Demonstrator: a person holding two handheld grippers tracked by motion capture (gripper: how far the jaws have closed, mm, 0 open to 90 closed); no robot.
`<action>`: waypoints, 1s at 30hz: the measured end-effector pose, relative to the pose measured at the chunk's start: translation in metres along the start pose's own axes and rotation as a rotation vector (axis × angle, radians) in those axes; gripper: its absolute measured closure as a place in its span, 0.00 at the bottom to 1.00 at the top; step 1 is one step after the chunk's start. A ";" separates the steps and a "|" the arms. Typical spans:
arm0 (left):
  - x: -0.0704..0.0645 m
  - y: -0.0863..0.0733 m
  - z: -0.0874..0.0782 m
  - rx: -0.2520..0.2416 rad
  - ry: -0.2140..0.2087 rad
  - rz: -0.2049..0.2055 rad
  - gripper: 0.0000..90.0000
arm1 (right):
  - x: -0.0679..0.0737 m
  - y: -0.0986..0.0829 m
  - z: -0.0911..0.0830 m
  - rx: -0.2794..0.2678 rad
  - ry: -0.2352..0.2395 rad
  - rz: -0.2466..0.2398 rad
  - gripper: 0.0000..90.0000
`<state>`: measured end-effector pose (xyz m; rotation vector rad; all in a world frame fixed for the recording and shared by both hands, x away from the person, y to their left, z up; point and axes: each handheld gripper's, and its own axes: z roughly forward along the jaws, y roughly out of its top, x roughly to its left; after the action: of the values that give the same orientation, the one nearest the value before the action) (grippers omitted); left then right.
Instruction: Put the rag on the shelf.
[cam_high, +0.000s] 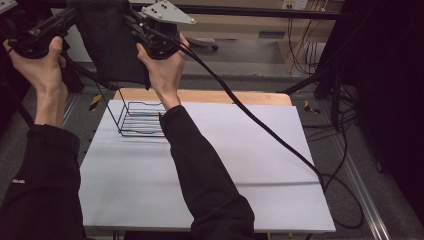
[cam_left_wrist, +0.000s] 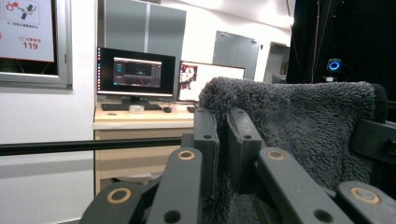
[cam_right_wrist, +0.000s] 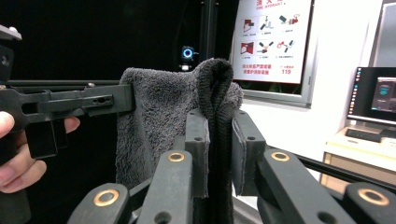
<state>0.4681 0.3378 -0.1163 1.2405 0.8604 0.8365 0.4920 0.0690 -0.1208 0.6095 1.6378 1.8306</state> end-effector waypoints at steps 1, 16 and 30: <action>0.001 0.000 0.002 0.002 -0.002 -0.007 0.92 | 0.000 0.000 0.000 0.000 0.000 0.000 0.88; 0.016 -0.012 0.028 0.008 -0.005 -0.036 0.92 | -0.021 -0.009 0.019 0.032 -0.035 -0.008 0.88; 0.022 -0.035 0.038 0.063 -0.005 0.006 0.92 | -0.035 -0.033 0.025 0.089 -0.049 -0.004 0.88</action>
<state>0.5137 0.3363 -0.1486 1.3006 0.8848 0.8160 0.5386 0.0647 -0.1482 0.6837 1.6942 1.7334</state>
